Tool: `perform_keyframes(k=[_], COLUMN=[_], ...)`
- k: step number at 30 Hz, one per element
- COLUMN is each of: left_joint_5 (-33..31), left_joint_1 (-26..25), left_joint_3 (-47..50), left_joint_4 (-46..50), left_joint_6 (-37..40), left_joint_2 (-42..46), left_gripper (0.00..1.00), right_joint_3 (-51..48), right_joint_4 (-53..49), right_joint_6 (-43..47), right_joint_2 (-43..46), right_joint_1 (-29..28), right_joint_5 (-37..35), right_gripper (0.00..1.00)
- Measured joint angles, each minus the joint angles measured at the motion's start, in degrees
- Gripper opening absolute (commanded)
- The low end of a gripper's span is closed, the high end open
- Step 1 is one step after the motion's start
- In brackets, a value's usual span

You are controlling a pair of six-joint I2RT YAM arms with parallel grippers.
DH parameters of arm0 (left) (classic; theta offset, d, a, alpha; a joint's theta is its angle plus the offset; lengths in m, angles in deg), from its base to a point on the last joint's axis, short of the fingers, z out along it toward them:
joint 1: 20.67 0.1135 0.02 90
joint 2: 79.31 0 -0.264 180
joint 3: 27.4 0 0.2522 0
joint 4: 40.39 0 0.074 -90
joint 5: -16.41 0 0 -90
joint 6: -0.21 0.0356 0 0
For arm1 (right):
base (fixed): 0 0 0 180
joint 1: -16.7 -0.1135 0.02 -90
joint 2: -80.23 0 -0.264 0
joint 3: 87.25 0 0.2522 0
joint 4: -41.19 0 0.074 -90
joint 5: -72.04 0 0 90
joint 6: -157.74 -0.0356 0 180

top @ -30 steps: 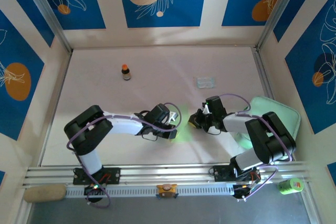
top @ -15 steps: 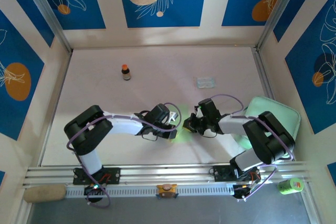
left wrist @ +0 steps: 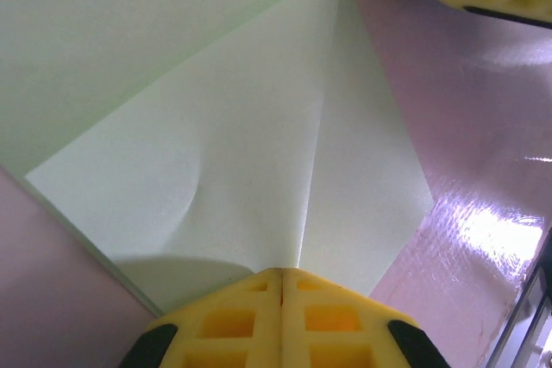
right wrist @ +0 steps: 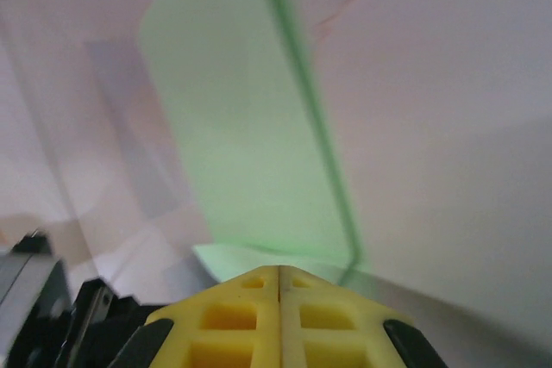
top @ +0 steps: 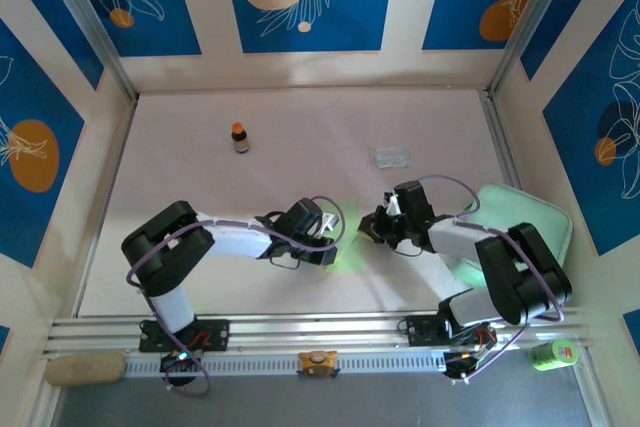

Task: Fold a paper plane with a square sheet of paper (pick it up from the middle)
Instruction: Fold the triangle a second time at the center of the table.

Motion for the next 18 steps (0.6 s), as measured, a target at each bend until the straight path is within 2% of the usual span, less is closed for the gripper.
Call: perform_keyframes(k=[6,18], left_joint_5=[-0.02,-0.07], left_joint_1=[0.0,0.0], left_joint_3=[0.0,-3.39], left_joint_4=[0.63,6.71], left_joint_6=[0.0,-0.02], left_joint_2=[0.24,0.52], left_gripper=[0.0,0.03], right_joint_3=[0.07,-0.28], right_joint_4=[0.61,1.33], right_joint_6=[-1.16,-2.27], right_joint_2=[-0.66,-4.87], right_joint_1=[-5.14,-2.93], right_joint_5=[-0.83,-1.92], right_gripper=[0.05,0.01])
